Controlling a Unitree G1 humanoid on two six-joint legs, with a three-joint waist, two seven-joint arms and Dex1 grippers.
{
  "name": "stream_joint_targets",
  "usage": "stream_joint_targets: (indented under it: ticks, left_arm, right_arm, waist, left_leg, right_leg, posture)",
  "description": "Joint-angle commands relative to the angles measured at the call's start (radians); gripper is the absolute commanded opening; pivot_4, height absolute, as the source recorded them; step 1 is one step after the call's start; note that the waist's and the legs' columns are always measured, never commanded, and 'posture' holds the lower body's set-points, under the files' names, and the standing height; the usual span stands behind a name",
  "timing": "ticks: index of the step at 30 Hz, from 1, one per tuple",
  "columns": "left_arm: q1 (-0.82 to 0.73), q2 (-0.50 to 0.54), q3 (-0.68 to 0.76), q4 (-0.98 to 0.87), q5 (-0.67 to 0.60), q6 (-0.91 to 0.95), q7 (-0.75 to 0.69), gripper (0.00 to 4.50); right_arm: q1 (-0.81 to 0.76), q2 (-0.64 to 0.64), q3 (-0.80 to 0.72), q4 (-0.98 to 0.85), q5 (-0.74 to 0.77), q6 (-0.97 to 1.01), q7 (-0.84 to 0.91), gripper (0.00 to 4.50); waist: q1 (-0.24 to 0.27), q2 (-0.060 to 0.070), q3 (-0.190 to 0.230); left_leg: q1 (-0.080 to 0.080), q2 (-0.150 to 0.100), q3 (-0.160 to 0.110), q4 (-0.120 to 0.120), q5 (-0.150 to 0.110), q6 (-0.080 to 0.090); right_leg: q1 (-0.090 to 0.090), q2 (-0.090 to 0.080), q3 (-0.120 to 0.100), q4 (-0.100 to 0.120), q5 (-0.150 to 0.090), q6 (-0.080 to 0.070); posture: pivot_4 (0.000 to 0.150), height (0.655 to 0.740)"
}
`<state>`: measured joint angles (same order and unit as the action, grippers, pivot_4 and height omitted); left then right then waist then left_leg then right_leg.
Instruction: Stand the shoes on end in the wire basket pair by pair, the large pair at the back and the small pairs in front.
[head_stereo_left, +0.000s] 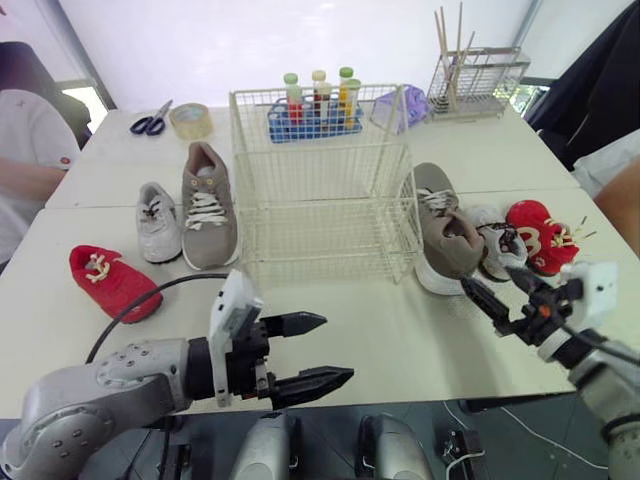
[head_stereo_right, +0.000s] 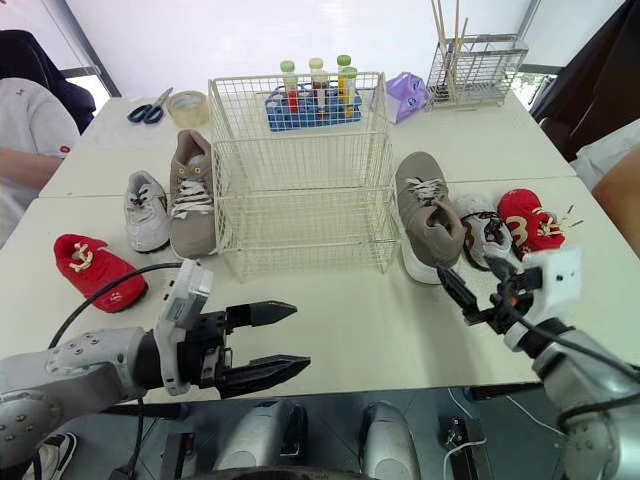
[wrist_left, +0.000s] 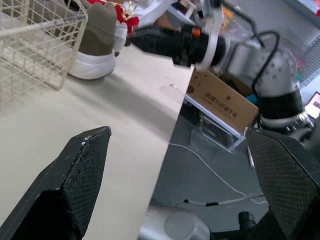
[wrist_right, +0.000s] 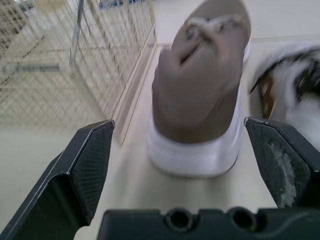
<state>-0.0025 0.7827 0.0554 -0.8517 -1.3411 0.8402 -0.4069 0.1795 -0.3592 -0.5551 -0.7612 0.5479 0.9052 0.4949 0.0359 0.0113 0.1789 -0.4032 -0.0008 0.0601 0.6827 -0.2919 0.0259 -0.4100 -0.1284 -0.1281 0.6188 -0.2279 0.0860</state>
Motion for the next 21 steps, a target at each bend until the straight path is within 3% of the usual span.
stream_joint_targets:
  ticks: [1, 18, 21]
  left_arm:
    - [0.005, 0.001, -0.001, -0.013, 0.018, -0.023, -0.007, 4.50]
    - [0.064, -0.002, 0.001, -0.018, 0.117, -0.049, -0.011, 4.50]
    - [0.080, -0.001, 0.001, -0.017, 0.145, -0.056, -0.021, 4.50]
  right_arm:
    - [0.001, -0.001, 0.033, 0.000, -0.012, -0.082, -0.025, 4.48]
    - [-0.244, 0.047, 0.255, 0.409, -0.177, -0.345, -0.195, 4.48]
    - [-0.273, 0.054, 0.287, 0.483, -0.222, -0.373, -0.228, 3.63]
  waist:
    - [-0.001, 0.000, 0.000]
    - [0.001, 0.000, 0.000]
    - [-0.008, -0.001, 0.000]
  left_leg:
    - [0.000, 0.000, 0.000, 0.000, 0.000, 0.000]
    - [-0.002, 0.001, 0.001, 0.000, 0.000, 0.001]
    - [-0.001, 0.001, 0.002, 0.000, 0.000, 0.001]
  right_leg:
    - [0.000, 0.000, 0.001, 0.000, 0.001, 0.001]
    - [-0.002, 0.004, 0.005, -0.001, 0.000, -0.001]
    - [-0.002, 0.005, 0.007, 0.000, 0.000, -0.001]
  posture:
    - [0.150, 0.7400]
    - [0.150, 0.7400]
    - [0.150, 0.7400]
